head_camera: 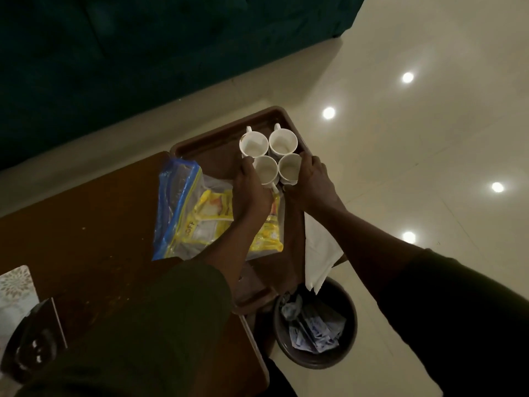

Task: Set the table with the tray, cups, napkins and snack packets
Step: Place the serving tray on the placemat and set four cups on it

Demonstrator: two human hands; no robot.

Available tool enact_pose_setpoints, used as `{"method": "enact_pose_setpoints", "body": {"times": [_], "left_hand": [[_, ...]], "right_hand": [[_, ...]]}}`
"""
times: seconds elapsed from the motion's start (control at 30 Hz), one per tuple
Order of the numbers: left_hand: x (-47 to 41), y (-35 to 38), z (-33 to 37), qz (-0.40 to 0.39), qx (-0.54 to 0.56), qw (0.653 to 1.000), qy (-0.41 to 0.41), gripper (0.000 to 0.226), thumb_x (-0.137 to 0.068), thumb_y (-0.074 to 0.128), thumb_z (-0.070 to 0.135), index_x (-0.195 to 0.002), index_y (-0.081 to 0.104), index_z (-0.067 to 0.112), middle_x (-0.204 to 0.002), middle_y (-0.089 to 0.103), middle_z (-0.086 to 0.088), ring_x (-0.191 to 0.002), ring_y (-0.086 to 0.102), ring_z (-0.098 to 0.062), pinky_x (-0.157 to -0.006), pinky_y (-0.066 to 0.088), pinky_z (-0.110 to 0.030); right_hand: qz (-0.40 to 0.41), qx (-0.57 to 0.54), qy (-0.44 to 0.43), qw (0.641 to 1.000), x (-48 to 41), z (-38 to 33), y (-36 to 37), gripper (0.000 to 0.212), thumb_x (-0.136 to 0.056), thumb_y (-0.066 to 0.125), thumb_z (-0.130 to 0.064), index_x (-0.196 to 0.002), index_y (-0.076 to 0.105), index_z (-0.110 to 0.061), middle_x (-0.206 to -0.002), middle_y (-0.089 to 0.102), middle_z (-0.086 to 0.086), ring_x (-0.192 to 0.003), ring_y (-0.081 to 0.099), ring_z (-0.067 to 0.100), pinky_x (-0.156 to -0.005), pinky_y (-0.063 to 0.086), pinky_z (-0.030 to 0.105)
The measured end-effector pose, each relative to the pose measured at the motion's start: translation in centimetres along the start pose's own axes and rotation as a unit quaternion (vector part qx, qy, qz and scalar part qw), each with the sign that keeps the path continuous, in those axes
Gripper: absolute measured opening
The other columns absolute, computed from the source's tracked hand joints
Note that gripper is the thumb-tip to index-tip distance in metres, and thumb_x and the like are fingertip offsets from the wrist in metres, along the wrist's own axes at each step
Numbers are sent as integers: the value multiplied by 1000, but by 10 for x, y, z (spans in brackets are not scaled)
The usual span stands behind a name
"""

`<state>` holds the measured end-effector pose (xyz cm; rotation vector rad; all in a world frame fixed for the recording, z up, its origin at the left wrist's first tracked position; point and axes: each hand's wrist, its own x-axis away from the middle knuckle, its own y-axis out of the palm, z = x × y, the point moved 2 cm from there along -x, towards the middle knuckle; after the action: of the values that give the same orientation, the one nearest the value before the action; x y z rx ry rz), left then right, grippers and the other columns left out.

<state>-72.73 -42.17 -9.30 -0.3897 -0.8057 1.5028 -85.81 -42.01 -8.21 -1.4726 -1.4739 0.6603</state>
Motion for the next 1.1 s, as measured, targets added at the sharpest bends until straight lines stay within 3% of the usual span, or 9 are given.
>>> {"method": "enact_pose_setpoints", "body": {"times": [0.17,0.33,0.47,0.63,0.73,0.87,0.97,1.1], "left_hand": [[-10,7,2,15,21,1000,4,57,-85,67,15,-135,40,13,-134,53,-13,-123,50,-34,-91,45,-43],[-7,6,-6,33,35,998,34,65,-76,77,27,-131,45,12,-133,56,-9,-120,53,-29,-89,45,-37],[3,2,-10,17,29,996,85,65,-74,77,27,-132,51,18,-133,53,-6,-121,53,-25,-84,40,-23],[14,-22,-1,19,44,994,103,57,-69,80,28,-120,56,23,-119,49,0,-96,56,-13,-72,35,-17],[15,-52,2,35,50,992,110,54,-69,80,27,-118,57,21,-118,49,-2,-99,52,-12,-72,30,-13],[15,-115,-16,77,65,987,123,60,-68,82,17,-122,57,13,-126,52,-8,-112,54,-23,-83,40,-22],[15,-176,-56,110,69,987,95,63,-71,82,22,-127,54,13,-130,54,-6,-116,54,-21,-87,44,-24],[26,-248,-125,160,70,983,56,60,-72,80,21,-125,55,10,-129,58,-8,-117,55,-24,-90,46,-29]], "right_hand": [[18,-23,8,1000,-5,1,5,70,-82,70,-31,-138,34,-8,-139,45,14,-127,45,32,-98,46,45],[25,-55,13,998,1,8,6,64,-74,77,-25,-127,44,-7,-128,49,14,-116,51,31,-87,47,38],[47,-69,-6,996,16,10,-2,67,-70,80,-28,-124,47,-8,-122,53,12,-110,52,28,-75,41,30],[69,-46,-41,996,24,-6,-33,68,-63,83,-34,-118,51,-10,-115,56,9,-105,53,25,-70,38,28],[72,-25,-64,995,25,-34,-48,68,-66,81,-35,-121,51,-10,-117,55,10,-108,53,27,-74,42,29],[77,-22,-119,990,29,-101,-47,58,-65,80,-32,-112,54,-10,-114,57,9,-106,53,27,-79,43,34],[56,-16,-161,985,36,-170,-23,57,-66,79,-28,-113,52,-11,-114,56,9,-107,51,27,-75,32,27],[21,-23,-221,975,55,-260,21,63,-66,80,-36,-117,53,-12,-117,56,9,-108,52,27,-74,39,31]]}}
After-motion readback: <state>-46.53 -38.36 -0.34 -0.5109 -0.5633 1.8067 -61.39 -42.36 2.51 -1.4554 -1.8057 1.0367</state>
